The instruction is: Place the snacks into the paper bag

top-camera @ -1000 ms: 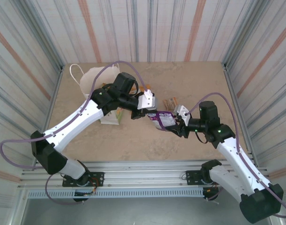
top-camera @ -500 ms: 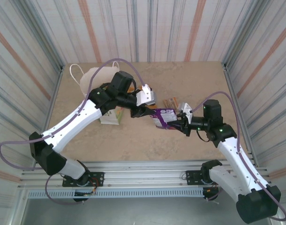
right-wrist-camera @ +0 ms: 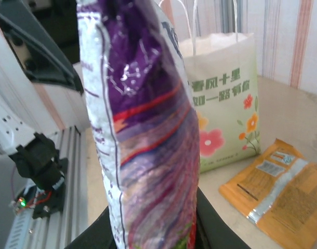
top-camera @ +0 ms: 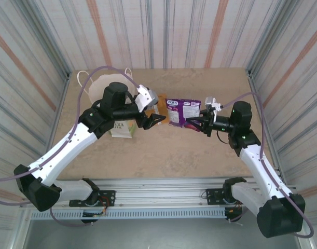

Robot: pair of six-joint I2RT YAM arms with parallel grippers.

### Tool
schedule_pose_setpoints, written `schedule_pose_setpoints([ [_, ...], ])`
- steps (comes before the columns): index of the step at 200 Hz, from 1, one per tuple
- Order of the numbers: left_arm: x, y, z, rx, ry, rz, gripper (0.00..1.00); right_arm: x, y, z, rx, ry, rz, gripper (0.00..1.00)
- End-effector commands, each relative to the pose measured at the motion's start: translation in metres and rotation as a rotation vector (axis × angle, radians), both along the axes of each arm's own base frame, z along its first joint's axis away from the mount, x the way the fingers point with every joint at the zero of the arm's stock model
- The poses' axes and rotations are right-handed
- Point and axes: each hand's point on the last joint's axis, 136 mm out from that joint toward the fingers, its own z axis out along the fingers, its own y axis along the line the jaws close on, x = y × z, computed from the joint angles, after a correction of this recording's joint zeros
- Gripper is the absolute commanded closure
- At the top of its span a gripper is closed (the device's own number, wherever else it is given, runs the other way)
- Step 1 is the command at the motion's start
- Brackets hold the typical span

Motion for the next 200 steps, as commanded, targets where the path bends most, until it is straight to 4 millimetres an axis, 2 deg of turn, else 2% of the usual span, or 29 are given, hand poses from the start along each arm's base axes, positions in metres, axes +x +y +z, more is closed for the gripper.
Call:
schedule_pose_setpoints([
  [1, -0.008, 0.001, 0.017, -0.112, 0.016, -0.024, 0.21, -0.003, 0.003, 0.048, 0.08, -0.078, 0.055, 0.89],
  [31, -0.017, -0.004, 0.021, -0.181, 0.033, -0.101, 0.22, -0.011, 0.006, 0.066, 0.112, -0.107, 0.103, 0.89],
  [37, -0.019, -0.006, 0.022, -0.189, 0.037, -0.117, 0.23, -0.007, 0.009, 0.06, 0.107, -0.082, 0.124, 0.89],
  [94, -0.021, -0.015, 0.027, -0.239, 0.033, -0.183, 0.23, -0.027, 0.022, 0.069, 0.104, -0.113, 0.245, 0.89],
  [128, -0.024, -0.022, 0.033, -0.288, 0.032, -0.235, 0.27, -0.031, 0.026, 0.073, 0.104, -0.126, 0.271, 0.88],
  [163, -0.037, -0.027, 0.038, -0.334, 0.041, -0.339, 0.36, -0.03, 0.028, 0.076, 0.104, -0.143, 0.265, 0.88],
  [189, -0.04, -0.028, 0.039, -0.354, 0.032, -0.361, 0.48, -0.03, 0.029, 0.078, 0.104, -0.156, 0.264, 0.88],
  [200, -0.039, -0.029, 0.039, -0.353, 0.033, -0.36, 0.5, -0.031, 0.029, 0.078, 0.104, -0.154, 0.268, 0.88],
])
